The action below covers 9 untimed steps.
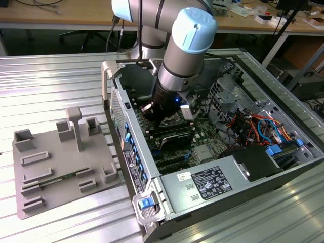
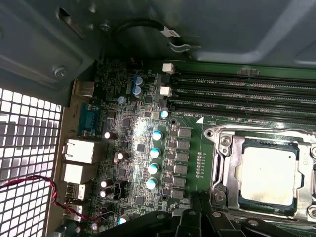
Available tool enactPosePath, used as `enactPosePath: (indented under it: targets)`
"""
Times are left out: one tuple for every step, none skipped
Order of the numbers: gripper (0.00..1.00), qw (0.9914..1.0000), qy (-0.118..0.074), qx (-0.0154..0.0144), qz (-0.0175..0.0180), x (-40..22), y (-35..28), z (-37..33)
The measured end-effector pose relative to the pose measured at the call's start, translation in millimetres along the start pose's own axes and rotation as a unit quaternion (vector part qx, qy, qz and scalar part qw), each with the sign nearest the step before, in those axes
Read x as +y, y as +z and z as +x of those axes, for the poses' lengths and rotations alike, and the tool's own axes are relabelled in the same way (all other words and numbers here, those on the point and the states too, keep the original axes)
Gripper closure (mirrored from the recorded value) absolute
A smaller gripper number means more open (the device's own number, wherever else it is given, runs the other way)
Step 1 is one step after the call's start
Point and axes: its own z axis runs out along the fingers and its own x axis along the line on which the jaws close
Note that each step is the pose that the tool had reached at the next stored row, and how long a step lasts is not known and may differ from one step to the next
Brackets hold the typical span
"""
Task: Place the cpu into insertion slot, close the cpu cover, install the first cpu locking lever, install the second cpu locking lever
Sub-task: 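Install the second cpu locking lever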
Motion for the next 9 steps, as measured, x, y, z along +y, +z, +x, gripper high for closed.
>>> enactPosePath:
  targets:
    - [0.89,1.0,0.0,0.0,-0.0006,0.1,0.1,0.0]
    - [0.89,1.0,0.0,0.0,-0.0012,0.2,0.3,0.0]
    - [0.89,1.0,0.0,-0.0002,-0.0024,0.3,0.7,0.0]
    - [0.89,0.99999,0.0,-0.0003,-0.0033,0.3,1.0,0.0]
    - [0.89,0.99999,0.0,-0.0005,-0.0049,0.2,1.7,-0.1]
    - [0.89,0.99998,0.0,-0.0005,-0.0057,0.1,2.2,-0.1]
    - [0.89,0.99998,0.0,-0.0006,-0.006,0.0,2.6,-0.1]
    - [0.89,0.99998,0.0,-0.0005,-0.006,0.0,2.8,0.0]
    - [0.89,0.99998,0.0,-0.0005,-0.006,-0.1,3.0,0.0]
